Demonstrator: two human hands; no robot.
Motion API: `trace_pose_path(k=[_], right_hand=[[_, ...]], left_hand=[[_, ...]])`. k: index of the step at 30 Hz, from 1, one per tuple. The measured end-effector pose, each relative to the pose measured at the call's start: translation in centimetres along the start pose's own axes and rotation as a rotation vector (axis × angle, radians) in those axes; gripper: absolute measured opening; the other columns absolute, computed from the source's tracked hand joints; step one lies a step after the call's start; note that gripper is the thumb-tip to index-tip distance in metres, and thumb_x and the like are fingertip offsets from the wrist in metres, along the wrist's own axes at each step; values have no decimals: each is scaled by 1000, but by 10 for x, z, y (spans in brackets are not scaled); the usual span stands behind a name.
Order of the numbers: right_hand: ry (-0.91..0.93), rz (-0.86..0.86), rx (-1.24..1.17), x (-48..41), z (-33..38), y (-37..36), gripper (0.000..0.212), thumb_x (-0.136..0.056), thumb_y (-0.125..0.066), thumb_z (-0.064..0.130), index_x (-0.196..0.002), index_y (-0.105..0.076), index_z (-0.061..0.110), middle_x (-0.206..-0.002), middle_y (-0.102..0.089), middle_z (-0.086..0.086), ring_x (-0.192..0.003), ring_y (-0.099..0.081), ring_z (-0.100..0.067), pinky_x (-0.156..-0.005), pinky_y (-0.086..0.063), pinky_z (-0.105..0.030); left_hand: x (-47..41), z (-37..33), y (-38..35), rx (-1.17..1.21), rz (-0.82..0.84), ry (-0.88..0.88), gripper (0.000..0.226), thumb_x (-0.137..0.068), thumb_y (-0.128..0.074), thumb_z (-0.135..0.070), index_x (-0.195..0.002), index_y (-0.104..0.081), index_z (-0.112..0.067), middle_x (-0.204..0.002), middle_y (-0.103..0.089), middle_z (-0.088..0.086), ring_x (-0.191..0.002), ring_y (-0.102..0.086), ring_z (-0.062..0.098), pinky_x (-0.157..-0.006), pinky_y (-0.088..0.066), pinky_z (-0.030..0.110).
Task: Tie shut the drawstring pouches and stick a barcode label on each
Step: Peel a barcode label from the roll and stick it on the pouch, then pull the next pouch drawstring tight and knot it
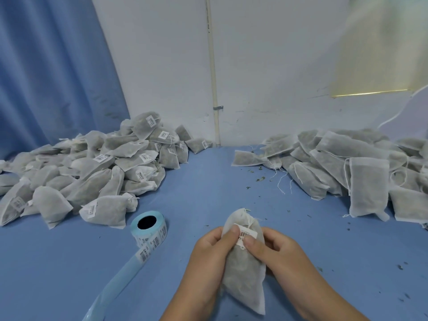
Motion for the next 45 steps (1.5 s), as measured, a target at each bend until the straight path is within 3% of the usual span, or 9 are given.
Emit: trace_pose_path(k=[2, 7, 12, 18, 28, 33, 36, 38, 45], right_hand=[[-16, 44, 12, -1, -1, -7, 32, -66, -77, 38, -94, -73, 23, -96, -74, -7, -90, -71, -22, -81, -57, -38], [-46, 130, 147, -4, 2, -31, 28, -70, -79, 25, -96, -70, 27, -94, -73, 5, -82, -71, -11, -64, -51, -19], [-24, 100, 129, -25, 16, -54, 18, -80, -72, 15, -97, -69, 19, -89, -74, -1, -68, -70, -13, -56, -51, -25], [-90, 0, -75, -75, 36, -71, 13, -86, -61, 16, -93, -66, 5, -72, -71, -8, -60, -67, -19, -50, -45, -27], [-156, 53, 10, -145, 22, -114, 6, -85, -60, 16, -83, -62, 10, -55, -62, -3, -40, -52, -16, -37, -40, -21], [-130, 170, -234, -221, 75, -184, 5, -87, -58, 3, -90, -60, -1, -73, -67, -15, -49, -62, -18, -46, -53, -23], [8, 185, -405, -270, 133, -207, 31, -92, -58, 4, -121, -52, -4, -128, -52, -25, -103, -65, -28, -90, -55, -35], [15, 205, -409, -288, 141, -213, 40, -94, -57, 11, -131, -46, 1, -143, -38, -25, -119, -56, -32, -99, -49, -40], [-75, 204, -143, -264, 63, -179, 16, -93, -54, 13, -106, -58, 4, -99, -69, -12, -82, -73, -26, -73, -59, -34]], left_hand=[[0, -2, 5, 33, -66, 5, 25, -92, -60, -24, -90, -76, -5, -95, -74, 22, -86, -72, 31, -74, -57, 37], [-3, -15, 30, 141, -320, -37, 23, -91, -59, -22, -84, -72, -4, -80, -72, 16, -71, -68, 27, -69, -54, 39], [-15, -38, 54, 171, -451, -62, 20, -88, -59, -25, -80, -73, -13, -83, -74, 8, -80, -70, 26, -79, -53, 44], [-40, -87, 99, 260, -612, -182, 13, -90, -54, -23, -87, -64, -16, -83, -62, 1, -62, -57, 14, -53, -43, 26], [-63, -114, 159, 366, -673, -276, 12, -86, -58, -14, -77, -66, -16, -63, -56, -2, -41, -45, 8, -42, -32, 23], [-62, -121, 173, 436, -696, -329, 12, -87, -57, -13, -79, -66, -14, -54, -55, -5, -42, -43, 10, -46, -31, 25], [-65, -124, 169, 424, -663, -343, 15, -88, -56, -13, -76, -66, -16, -55, -56, -5, -41, -43, 10, -45, -32, 24], [-68, -124, 165, 410, -624, -332, 17, -89, -56, -14, -76, -67, -17, -56, -56, -4, -40, -43, 10, -45, -32, 24], [-76, -117, 149, 373, -546, -306, 21, -89, -56, -14, -73, -69, -17, -56, -57, -4, -42, -44, 11, -46, -34, 24]])
Point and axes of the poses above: each hand's wrist, its own x-axis away from the middle knuckle, its own y-axis out of the back of the hand, z = x × y, the point moved 8 cm from there along -x, towards the middle knuckle
